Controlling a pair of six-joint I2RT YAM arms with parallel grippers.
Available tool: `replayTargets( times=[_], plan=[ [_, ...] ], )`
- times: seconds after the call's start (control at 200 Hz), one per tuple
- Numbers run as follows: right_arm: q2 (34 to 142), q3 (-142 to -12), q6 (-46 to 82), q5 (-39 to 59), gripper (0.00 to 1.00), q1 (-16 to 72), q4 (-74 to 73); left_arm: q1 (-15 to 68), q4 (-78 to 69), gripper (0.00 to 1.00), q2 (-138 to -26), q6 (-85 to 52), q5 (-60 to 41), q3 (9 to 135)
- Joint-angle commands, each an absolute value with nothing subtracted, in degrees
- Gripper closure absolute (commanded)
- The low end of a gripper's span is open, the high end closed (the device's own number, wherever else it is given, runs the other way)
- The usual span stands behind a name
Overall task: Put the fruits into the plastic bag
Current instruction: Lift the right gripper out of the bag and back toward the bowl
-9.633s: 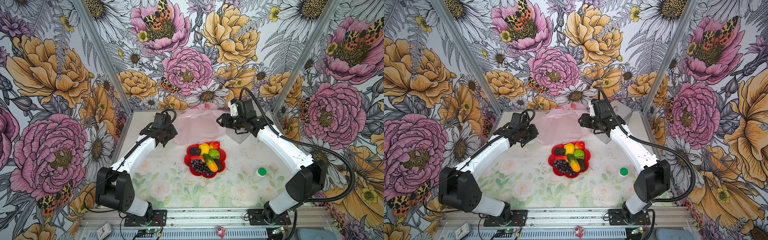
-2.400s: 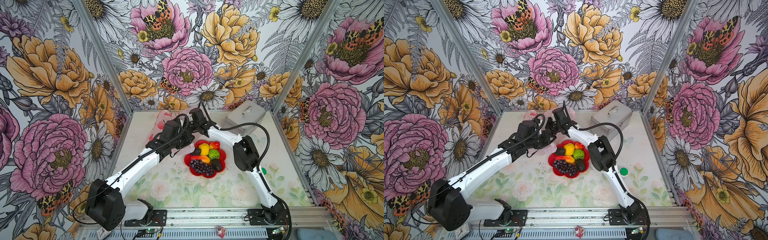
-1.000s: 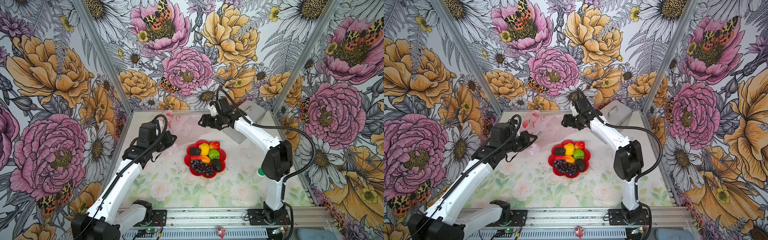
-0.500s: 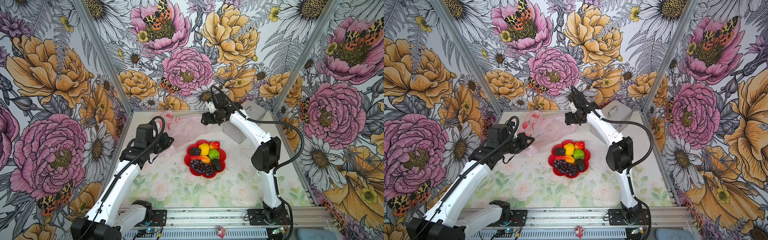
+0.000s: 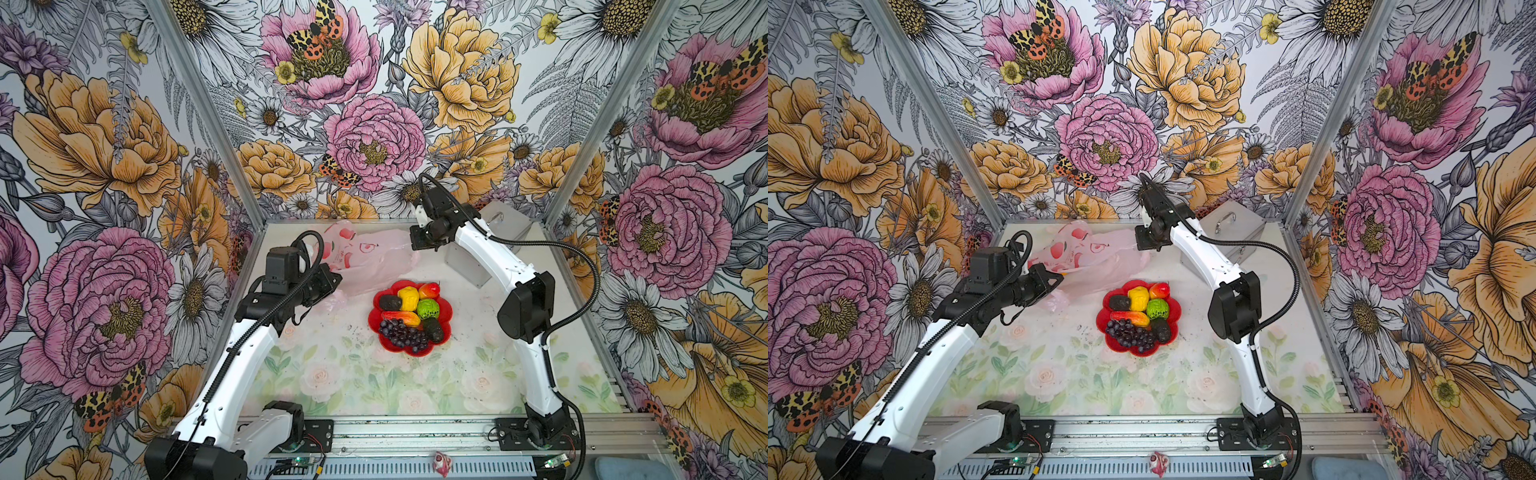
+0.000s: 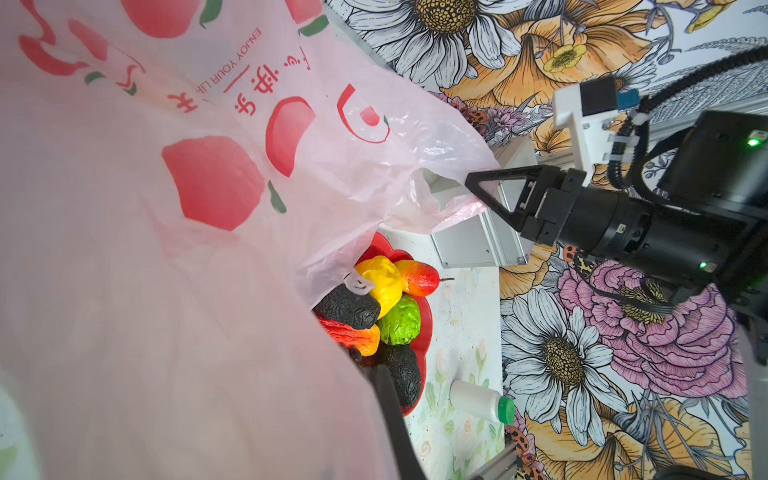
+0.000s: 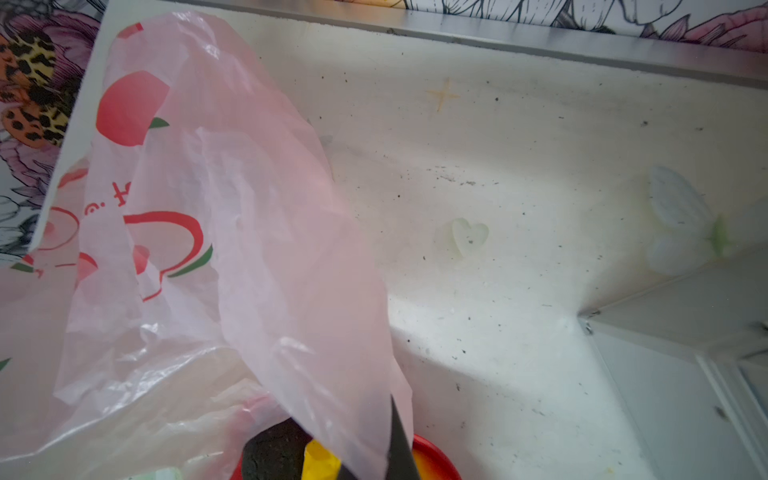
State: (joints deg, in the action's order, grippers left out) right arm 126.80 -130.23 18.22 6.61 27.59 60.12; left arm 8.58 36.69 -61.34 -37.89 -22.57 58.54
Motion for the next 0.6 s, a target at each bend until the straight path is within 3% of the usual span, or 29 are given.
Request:
replayTargets(
  times=[0.0,0.23,0.365,0.535,0.595],
  plan=[
    [120.5,-127.5,19.0,2.1,1.00,26.6,58.4,8.2,35.8,1.00,-63.1,-35.7,-22.9,61.9],
    [114.7,-120.4,21.2,3.7,1.00,24.4,55.5,9.6,33.3,1.00,-63.9,-35.7,-22.5,61.6],
    [111.5,-115.8,22.1,9.0,0.59,23.6,55.7,12.6,31.2,1.00,-64.1,-37.5,-20.9,59.1],
    [99.5,-108.2,24.9,9.5,0.32,23.0,55.8,15.6,29.9,1.00,-64.0,-38.7,-19.2,57.6],
    [95.9,-105.8,26.2,12.7,0.29,22.9,56.3,16.0,29.8,1.00,-64.2,-38.7,-19.1,57.3]
  ],
)
